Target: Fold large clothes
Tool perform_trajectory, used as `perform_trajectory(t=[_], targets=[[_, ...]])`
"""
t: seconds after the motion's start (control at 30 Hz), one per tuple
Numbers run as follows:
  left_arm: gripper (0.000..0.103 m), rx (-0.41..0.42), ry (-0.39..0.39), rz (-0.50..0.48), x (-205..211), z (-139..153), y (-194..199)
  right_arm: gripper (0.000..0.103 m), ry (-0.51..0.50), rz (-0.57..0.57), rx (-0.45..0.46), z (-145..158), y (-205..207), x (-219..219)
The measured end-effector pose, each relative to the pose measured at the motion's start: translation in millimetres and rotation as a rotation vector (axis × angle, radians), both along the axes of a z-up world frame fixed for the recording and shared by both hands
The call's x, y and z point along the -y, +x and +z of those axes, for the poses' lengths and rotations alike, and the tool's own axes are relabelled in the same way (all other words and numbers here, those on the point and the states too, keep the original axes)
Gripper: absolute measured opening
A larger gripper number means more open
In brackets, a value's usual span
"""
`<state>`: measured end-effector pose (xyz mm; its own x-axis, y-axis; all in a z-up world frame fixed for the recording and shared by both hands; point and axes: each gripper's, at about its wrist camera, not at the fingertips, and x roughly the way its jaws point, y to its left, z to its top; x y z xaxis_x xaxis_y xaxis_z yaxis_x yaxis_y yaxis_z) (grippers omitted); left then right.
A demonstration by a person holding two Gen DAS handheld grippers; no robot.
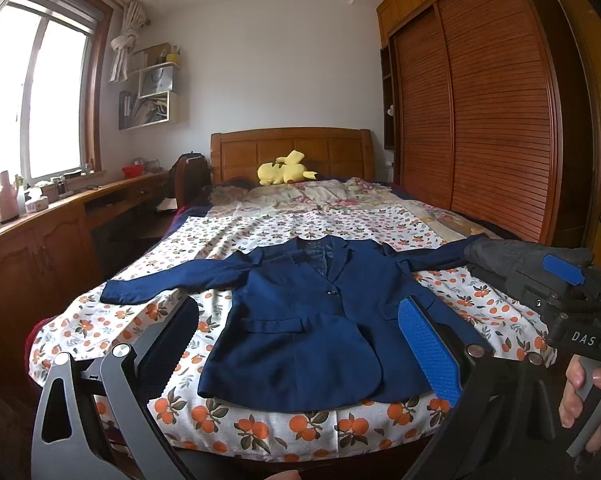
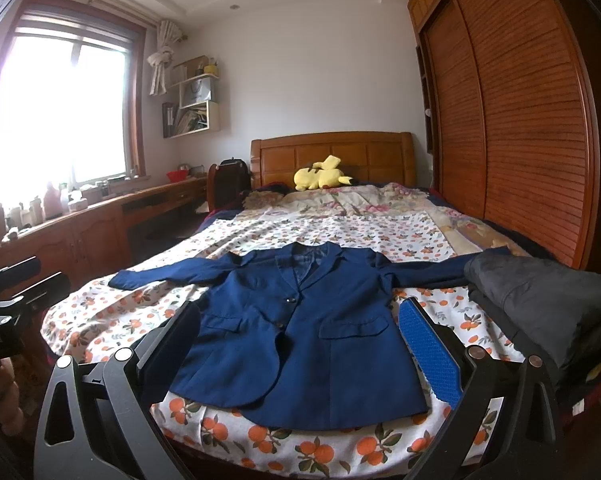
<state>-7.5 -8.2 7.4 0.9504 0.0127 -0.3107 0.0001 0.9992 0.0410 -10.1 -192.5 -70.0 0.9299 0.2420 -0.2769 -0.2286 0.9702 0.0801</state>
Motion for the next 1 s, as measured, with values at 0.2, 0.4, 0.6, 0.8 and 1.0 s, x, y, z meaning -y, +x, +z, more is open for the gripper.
perform_trajectory(t=[0.2,0.4,0.6,0.8,1.0], targets=[[0.100,-0.012,-0.006,0.004,-1.7,-6.3,4.3,0.096,0.001,0.000,-0.001,-0.5,-1.2,-0.7],[0.100,-0.014,-0.010,0.004,-4.6,-7.7,5.8,0.096,0.001,0.001,-0.001,-0.5,-0.7,-0.4],[0.100,-0.014,-0.009,0.005,-4.5,-7.5,5.9,0.096,0.001,0.001,-0.002,-0.4,-0.5,0.1],[0.100,-0.012,-0.009,0.004,-4.7,-7.7,5.7,0.096,0.002,0.002,-0.001,-2.5,1.1,0.8],[0.100,-0.012,-0.010,0.004,-4.9,-7.4,5.7,0.096,0.002,0.002,-0.001,-2.3,0.7,-0.5]])
